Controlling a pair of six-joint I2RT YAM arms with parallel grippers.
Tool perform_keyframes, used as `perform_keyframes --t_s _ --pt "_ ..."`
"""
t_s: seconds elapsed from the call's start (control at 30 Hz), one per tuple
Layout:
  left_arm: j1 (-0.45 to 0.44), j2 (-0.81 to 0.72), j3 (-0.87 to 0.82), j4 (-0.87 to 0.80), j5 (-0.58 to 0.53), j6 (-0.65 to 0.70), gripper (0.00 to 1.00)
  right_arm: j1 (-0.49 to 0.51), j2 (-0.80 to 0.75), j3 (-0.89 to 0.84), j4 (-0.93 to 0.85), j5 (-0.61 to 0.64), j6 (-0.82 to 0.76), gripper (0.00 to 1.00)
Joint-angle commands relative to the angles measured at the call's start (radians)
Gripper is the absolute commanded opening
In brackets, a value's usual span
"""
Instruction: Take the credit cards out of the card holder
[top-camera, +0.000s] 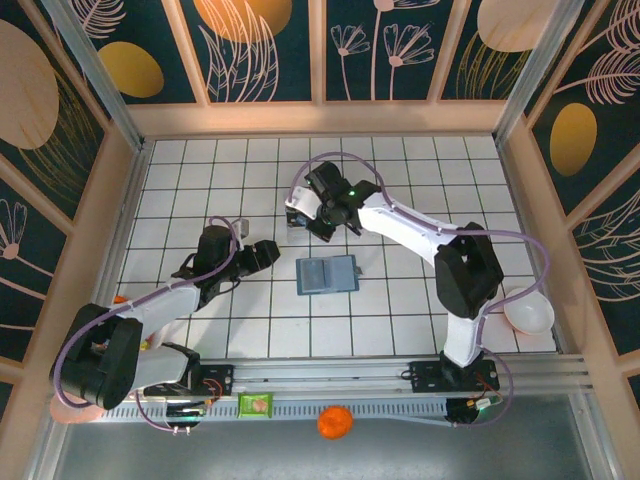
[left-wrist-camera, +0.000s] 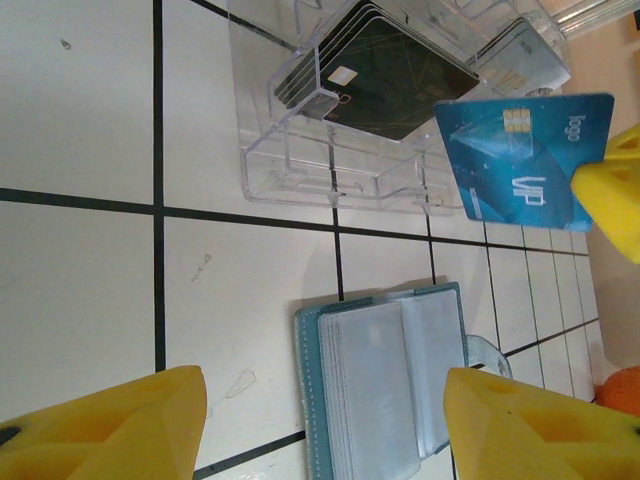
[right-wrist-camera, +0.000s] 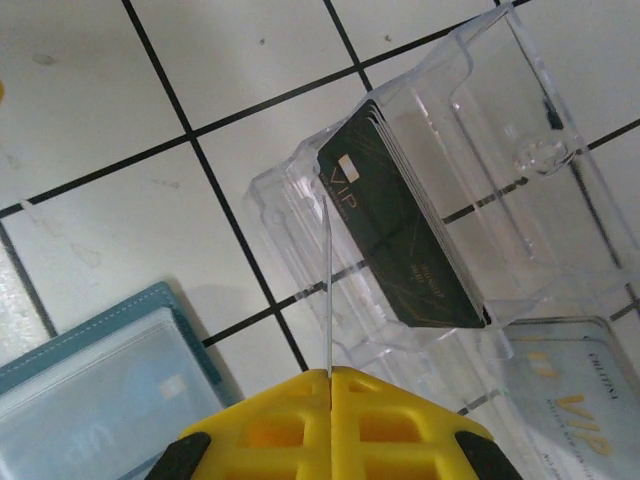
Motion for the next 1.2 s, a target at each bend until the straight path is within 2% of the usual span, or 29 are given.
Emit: perform_keyframes --t_s 0.0,0.1,0.23,0.3,0.5,0.67,0.87,1.17 --pt "0.012 0.012 -0.006 -0.013 0.011 -0.011 0.64 0.044 -0.006 -0.037 0.085 0.115 -0.074 0.0" --pt "0.015 0.017 -0.006 -0.012 0.009 -0.011 0.64 0.072 -0.025 -0.087 0.192 0.241 -0.102 0.0" --pt "0.016 0.032 -0.007 0.001 0.017 -0.011 0.63 0.058 -0.08 -0.086 0.239 0.263 -0.051 0.0" --pt "0.016 0.044 -0.013 0.019 0.023 -0.015 0.63 0.039 -0.149 -0.142 0.286 0.247 -0.001 0.0" --pt "0.016 0.104 -0.022 0.08 0.054 -0.027 0.63 -0.08 -0.39 -0.36 0.378 0.175 0.206 0.0" --pt "0.016 0.144 -0.023 0.115 0.07 -0.034 0.62 -0.217 -0.489 -0.462 0.402 0.173 0.394 0.0" --pt "0.016 0.12 -0.022 0.12 0.079 -0.043 0.62 -0.348 -0.419 -0.451 0.334 0.185 0.567 0.0" --pt "0.016 0.044 -0.032 0.059 0.052 -0.024 0.62 -0.391 -0.267 -0.445 0.355 -0.011 0.648 0.0"
